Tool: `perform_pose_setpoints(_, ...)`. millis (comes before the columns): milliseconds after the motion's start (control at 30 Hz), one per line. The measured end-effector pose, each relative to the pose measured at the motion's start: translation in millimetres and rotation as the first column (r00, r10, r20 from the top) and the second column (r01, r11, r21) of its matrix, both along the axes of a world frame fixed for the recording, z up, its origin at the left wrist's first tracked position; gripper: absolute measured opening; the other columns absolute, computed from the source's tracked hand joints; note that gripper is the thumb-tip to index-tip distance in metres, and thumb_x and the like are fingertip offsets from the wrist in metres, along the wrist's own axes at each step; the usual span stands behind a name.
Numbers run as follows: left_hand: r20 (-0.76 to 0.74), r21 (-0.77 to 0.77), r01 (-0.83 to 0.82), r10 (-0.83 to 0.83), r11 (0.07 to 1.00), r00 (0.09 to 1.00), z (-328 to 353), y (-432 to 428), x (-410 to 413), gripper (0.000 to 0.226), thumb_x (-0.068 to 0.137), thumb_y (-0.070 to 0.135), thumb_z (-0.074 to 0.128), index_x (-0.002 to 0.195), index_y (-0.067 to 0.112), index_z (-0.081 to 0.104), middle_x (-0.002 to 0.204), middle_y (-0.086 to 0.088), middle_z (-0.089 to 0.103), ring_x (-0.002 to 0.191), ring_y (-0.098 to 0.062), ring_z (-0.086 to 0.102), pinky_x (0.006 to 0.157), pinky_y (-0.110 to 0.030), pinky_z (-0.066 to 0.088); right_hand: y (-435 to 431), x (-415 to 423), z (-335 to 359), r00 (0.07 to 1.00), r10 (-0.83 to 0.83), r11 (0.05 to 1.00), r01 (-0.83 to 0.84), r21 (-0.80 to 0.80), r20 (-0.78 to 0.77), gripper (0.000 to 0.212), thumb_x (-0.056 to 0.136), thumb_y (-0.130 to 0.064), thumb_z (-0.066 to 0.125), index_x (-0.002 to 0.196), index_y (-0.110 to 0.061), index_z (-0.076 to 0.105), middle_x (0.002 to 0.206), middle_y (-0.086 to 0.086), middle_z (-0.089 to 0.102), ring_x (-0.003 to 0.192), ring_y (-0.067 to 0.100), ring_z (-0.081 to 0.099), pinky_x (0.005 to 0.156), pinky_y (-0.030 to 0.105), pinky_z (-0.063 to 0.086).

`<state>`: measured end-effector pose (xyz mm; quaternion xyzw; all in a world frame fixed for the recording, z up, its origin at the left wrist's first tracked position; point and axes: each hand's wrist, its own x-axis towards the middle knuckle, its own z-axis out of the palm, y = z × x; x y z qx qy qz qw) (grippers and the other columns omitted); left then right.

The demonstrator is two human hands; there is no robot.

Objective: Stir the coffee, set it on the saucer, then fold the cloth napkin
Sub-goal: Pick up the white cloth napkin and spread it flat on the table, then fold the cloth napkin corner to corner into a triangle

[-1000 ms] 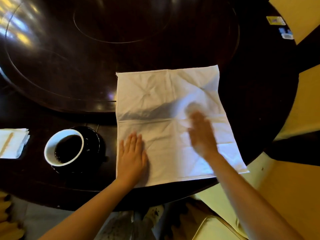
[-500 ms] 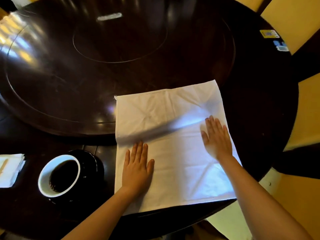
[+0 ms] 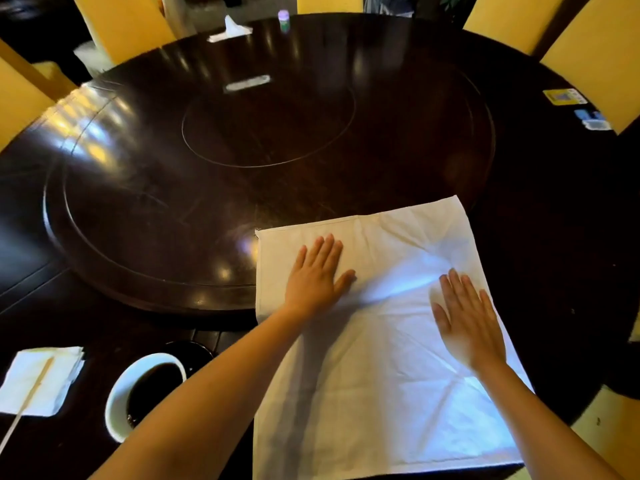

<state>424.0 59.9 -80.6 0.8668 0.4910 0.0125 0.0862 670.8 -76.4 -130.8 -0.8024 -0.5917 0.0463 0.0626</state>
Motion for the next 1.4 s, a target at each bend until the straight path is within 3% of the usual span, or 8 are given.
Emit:
perform_pose_setpoints(367, -0.040, 0.073, -0.259, 0.262, 0.963, 0.964, 14.3, 63.3, -65.2, 0.050, 0.100, 0.033, 0.021, 0.147, 0.016, 0.021, 0.156, -0.005, 0.016, 0.143, -0.022, 0.014, 0.114, -0.048, 0.009, 0.8, 0.9, -1.3, 1.000, 0.011, 1.000, -0.011, -0.016, 0.003, 0.075, 0.082, -0.059, -0.020, 0.143, -0.018, -0.003, 0.154, -0.003, -0.002, 0.144, 0.015, 0.001, 0.113, 0.032, -0.008)
perform_pose_setpoints(467, -0.045, 0.176, -0.291, 0.303, 0.941, 0.952, 23.8, 66.9, -70.2, 0.038, 0.098, 0.024, 0.034, 0.130, 0.006, 0.044, 0.134, -0.018, 0.046, 0.120, -0.035, 0.041, 0.096, -0.046, 0.036, 1.6, 1.2, -2.0, 1.000, 0.017, 1.000, -0.017, -0.016, 0.008, 0.075, 0.081, -0.060, -0.022, 0.142, -0.020, -0.006, 0.153, -0.005, -0.006, 0.144, 0.015, -0.001, 0.113, 0.032, -0.009)
perform_pose_setpoints(667, 0.097, 0.094, -0.399, 0.390, 0.912, 0.915, 50.6, 59.9, -65.5, 0.026, 0.095, 0.020, 0.044, 0.105, 0.002, 0.059, 0.112, -0.018, 0.050, 0.101, -0.034, 0.045, 0.081, -0.040, 0.041, 2.7, 4.0, 0.5, 0.999, 0.019, 1.000, -0.020, -0.006, -0.046, 0.082, 0.079, -0.064, -0.017, 0.148, -0.022, 0.002, 0.153, -0.008, -0.007, 0.145, 0.014, 0.000, 0.117, 0.035, -0.002)
perform_pose_setpoints(900, 0.481, 0.045, -0.170, 0.128, 0.984, 0.867, 108.6, -24.6, -13.8, 0.013, 0.088, 0.019, 0.057, 0.095, 0.014, 0.066, 0.090, -0.007, 0.068, 0.076, -0.020, 0.060, 0.069, -0.039, 0.053, -6.7, 19.7, 13.0, 0.891, 0.013, 0.990, 0.053, 0.131, -0.454, 0.049, 0.095, -0.029, 0.044, 0.138, -0.007, 0.040, 0.147, 0.010, 0.037, 0.138, 0.027, 0.030, 0.113, 0.035, 0.021)
perform_pose_setpoints(1000, 0.570, 0.003, -0.025, 0.019, 1.000, 0.821, 117.1, -69.6, 19.0, 0.011, 0.085, 0.018, 0.064, 0.093, 0.012, 0.069, 0.085, -0.006, 0.070, 0.076, -0.020, 0.064, 0.069, -0.035, 0.054, -39.5, 33.0, 18.2, 0.915, -0.028, 0.978, 0.108, 0.177, -0.403, 0.031, 0.088, -0.011, 0.054, 0.118, -0.004, 0.059, 0.125, 0.016, 0.058, 0.117, 0.037, 0.048, 0.098, 0.026, 0.031)
perform_pose_setpoints(1167, 0.630, -0.021, 0.192, -0.136, 0.981, 0.765, 98.1, -126.8, 76.1, 0.011, 0.081, 0.023, 0.059, 0.081, 0.015, 0.066, 0.073, -0.004, 0.066, 0.064, -0.022, 0.059, 0.061, -0.031, 0.046, -110.6, 49.0, 30.3, 0.921, -0.145, 0.975, 0.196, 0.108, -0.361, 0.021, 0.086, -0.010, 0.061, 0.106, -0.010, 0.065, 0.098, 0.006, 0.055, 0.095, 0.027, 0.048, 0.084, 0.035, 0.041)
perform_pose_setpoints(1300, 0.564, -0.077, 0.310, -0.215, 0.948, 0.798, 57.7, -173.9, 119.3, 0.012, 0.084, 0.020, 0.055, 0.086, 0.014, 0.066, 0.081, -0.007, 0.065, 0.074, -0.027, 0.060, 0.062, -0.026, 0.037, -155.2, 53.5, 34.8, 0.824, -0.230, 0.950, 0.306, 0.065, -0.518, 0.019, 0.078, -0.002, 0.068, 0.096, -0.009, 0.067, 0.081, 0.000, 0.049, 0.071, 0.004, 0.049, 0.067, 0.010, 0.038)
perform_pose_setpoints(1400, 0.496, -0.151, 0.312, -0.201, 0.938, 0.845, 29.2, -206.1, 144.4, 0.018, 0.091, 0.021, 0.051, 0.101, 0.015, 0.065, 0.098, -0.008, 0.065, 0.087, -0.027, 0.060, 0.068, -0.028, 0.038, -171.7, 49.9, 31.2, 0.727, -0.276, 0.919, 0.392, 0.051, -0.629, 0.020, 0.075, 0.001, 0.069, 0.080, -0.018, 0.063, 0.075, -0.004, 0.049, 0.064, -0.002, 0.051, 0.060, 0.008, 0.037)
